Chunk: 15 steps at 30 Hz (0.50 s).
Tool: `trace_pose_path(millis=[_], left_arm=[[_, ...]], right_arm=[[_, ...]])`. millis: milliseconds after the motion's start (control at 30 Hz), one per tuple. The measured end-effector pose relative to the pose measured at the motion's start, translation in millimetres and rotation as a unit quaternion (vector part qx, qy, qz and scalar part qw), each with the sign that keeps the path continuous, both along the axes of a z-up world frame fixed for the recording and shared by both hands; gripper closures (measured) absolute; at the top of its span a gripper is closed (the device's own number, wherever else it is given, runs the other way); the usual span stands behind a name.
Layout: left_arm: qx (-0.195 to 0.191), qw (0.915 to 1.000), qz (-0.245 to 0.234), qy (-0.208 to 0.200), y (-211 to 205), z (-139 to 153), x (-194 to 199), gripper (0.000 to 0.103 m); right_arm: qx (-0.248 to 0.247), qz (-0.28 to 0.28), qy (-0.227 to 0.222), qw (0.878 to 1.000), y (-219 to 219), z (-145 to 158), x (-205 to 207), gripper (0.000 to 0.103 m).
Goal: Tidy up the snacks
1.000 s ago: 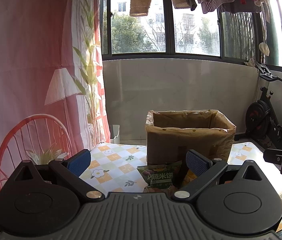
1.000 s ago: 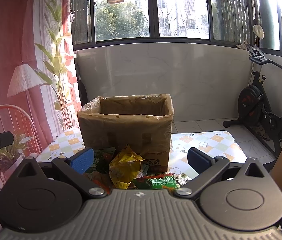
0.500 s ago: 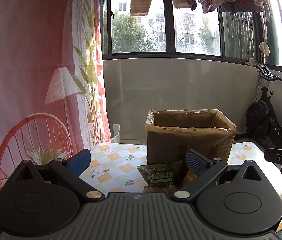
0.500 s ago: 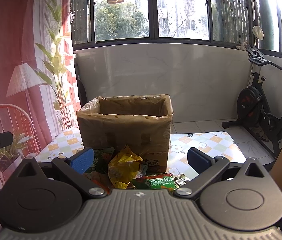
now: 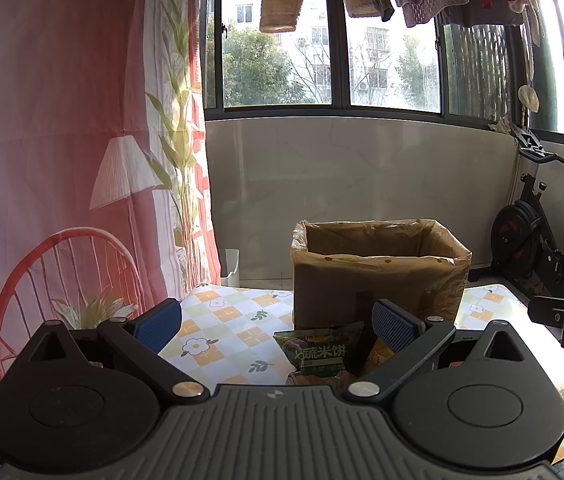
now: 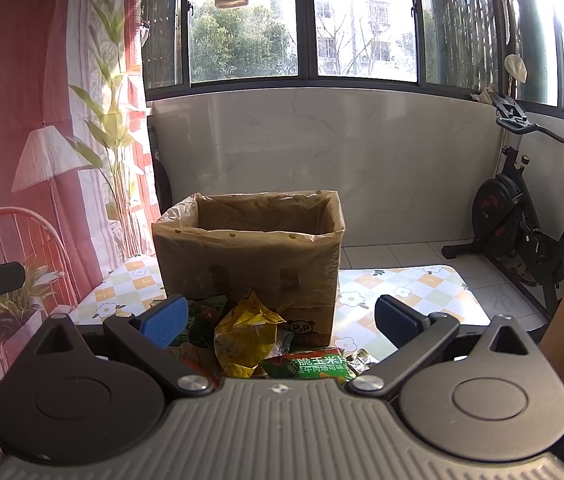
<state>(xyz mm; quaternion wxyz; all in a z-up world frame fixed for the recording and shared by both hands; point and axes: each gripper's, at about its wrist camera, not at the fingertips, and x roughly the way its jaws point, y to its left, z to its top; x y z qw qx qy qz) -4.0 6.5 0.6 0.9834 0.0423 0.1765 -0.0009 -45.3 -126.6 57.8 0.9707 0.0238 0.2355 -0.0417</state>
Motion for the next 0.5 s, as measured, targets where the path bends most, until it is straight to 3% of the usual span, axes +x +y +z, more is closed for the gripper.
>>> trace_pose_path(millis=[500], left_arm=[[-0.002, 1.0000, 0.002, -0.002, -0.1, 0.6, -1.2, 0.001]], right_arm=[[-0.004, 0.002, -0.001, 1.000, 0.8, 2.7, 0.1, 0.002]])
